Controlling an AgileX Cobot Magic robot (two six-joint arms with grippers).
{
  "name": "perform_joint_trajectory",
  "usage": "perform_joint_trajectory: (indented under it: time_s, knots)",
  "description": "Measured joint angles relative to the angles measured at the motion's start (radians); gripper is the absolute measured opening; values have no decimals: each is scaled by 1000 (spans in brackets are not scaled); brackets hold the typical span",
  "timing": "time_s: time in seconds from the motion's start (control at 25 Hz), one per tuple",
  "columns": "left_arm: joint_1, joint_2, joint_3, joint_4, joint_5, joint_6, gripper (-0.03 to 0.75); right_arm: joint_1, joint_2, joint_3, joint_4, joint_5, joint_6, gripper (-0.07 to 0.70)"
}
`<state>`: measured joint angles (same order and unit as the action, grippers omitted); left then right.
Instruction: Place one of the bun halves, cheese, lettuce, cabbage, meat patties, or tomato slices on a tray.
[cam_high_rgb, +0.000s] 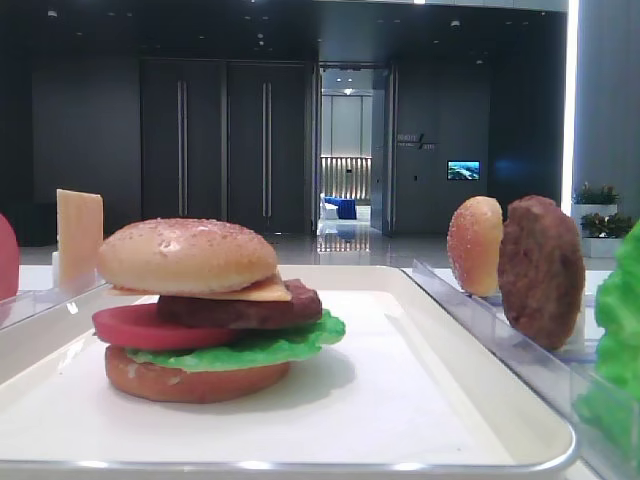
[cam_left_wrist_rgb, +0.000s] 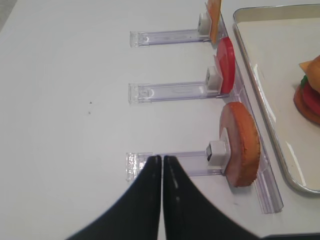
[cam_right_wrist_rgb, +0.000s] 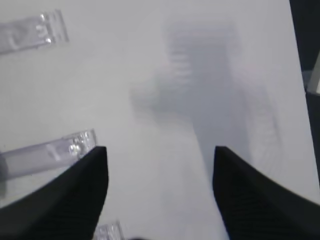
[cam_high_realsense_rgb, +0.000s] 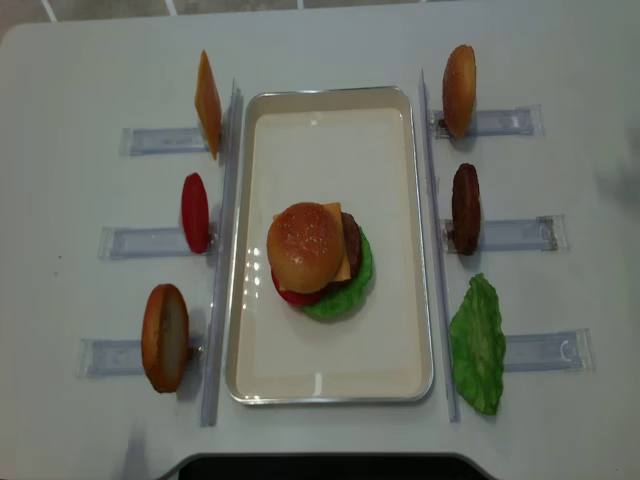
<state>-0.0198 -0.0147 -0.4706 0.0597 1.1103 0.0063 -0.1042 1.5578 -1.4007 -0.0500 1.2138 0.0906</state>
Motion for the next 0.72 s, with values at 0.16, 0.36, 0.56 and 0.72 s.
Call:
perform_joint_trajectory:
  time_s: [0.16,0.36,0.56,0.72]
  knots:
    - [0,0,0,0,0,0,0,0,-189,196,-3,0,-7,434]
    - [0,0,0,0,0,0,0,0,-544,469,-5,9,-15,434]
    - [0,0,0,0,0,0,0,0,-870,629,-15,10,-25,434]
    - [0,0,0,0,0,0,0,0,-1051,742,-17,-19,-36,434]
